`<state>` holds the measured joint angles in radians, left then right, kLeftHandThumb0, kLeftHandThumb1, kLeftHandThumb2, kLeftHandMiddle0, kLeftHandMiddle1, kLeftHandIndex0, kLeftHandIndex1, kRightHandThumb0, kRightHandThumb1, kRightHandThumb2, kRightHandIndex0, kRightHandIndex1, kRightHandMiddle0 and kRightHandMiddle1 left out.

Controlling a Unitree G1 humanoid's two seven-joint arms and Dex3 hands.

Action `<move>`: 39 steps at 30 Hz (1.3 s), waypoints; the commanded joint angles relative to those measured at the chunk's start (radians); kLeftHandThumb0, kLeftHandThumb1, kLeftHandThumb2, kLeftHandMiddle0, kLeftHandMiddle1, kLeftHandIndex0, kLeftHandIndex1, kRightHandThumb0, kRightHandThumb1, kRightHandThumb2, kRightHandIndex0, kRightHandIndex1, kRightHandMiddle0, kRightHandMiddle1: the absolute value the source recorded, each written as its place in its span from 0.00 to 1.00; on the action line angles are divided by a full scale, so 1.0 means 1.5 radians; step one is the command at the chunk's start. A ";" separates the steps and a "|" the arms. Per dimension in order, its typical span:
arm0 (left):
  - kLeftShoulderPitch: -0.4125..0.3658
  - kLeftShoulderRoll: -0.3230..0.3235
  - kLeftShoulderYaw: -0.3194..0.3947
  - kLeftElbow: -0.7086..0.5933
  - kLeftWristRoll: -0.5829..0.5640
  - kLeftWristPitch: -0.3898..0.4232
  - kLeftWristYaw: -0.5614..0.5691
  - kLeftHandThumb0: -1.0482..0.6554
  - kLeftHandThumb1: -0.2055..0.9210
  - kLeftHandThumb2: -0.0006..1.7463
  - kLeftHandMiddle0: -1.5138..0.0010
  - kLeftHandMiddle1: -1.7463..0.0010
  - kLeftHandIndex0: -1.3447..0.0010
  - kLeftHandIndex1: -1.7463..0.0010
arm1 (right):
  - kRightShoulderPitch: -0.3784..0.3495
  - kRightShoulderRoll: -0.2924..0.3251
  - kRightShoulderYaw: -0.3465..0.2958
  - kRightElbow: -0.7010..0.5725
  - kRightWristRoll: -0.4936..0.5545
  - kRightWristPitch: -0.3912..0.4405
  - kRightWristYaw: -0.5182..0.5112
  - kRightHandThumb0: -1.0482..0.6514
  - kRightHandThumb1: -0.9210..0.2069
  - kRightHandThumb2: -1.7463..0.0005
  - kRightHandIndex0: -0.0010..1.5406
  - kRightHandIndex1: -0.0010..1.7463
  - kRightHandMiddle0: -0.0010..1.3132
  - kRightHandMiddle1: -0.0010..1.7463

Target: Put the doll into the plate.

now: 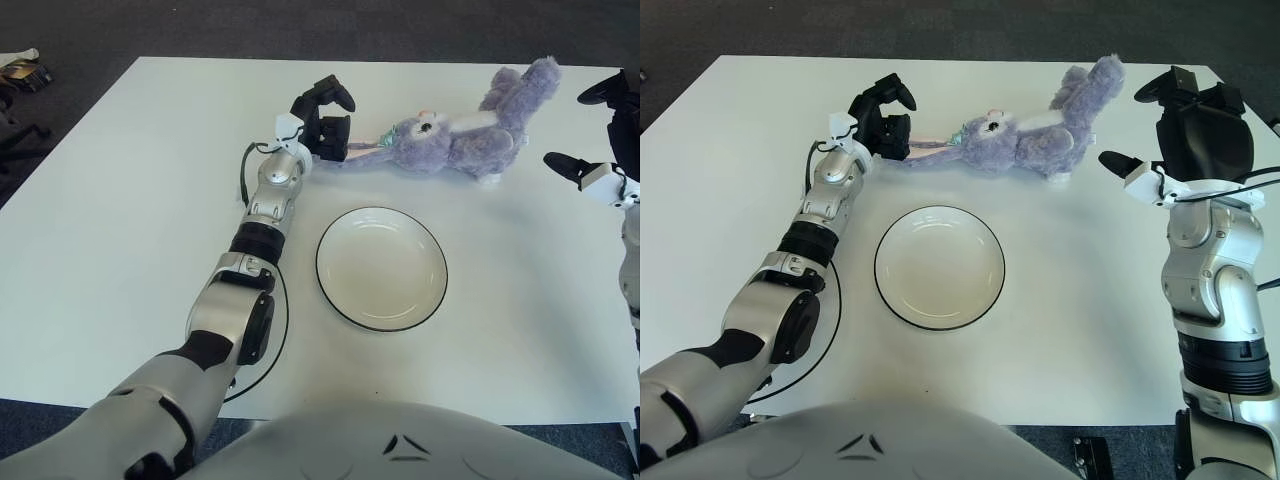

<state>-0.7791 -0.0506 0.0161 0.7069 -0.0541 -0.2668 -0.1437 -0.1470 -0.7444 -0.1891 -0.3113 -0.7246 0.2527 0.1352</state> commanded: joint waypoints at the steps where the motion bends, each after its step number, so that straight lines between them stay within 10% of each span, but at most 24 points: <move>1: -0.025 -0.007 -0.002 0.025 -0.012 -0.015 -0.030 0.31 0.37 0.83 0.12 0.00 0.48 0.00 | -0.008 -0.035 0.005 -0.002 -0.010 -0.015 0.029 0.09 0.28 0.57 0.00 0.59 0.00 0.57; 16: -0.027 -0.015 -0.003 0.040 -0.013 -0.027 -0.059 0.32 0.41 0.80 0.12 0.00 0.51 0.00 | -0.046 -0.064 0.029 0.020 0.011 -0.040 0.102 0.04 0.32 0.59 0.02 0.74 0.00 0.52; 39: -0.015 -0.023 -0.008 0.021 -0.013 -0.026 -0.065 0.32 0.41 0.80 0.13 0.00 0.51 0.00 | -0.162 -0.077 0.147 0.105 -0.043 -0.057 0.167 0.02 0.25 0.60 0.00 0.61 0.00 0.53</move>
<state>-0.8053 -0.0840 0.0052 0.7496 -0.0709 -0.3060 -0.2354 -0.3596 -0.8483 0.0110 -0.1684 -0.7689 0.1717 0.3719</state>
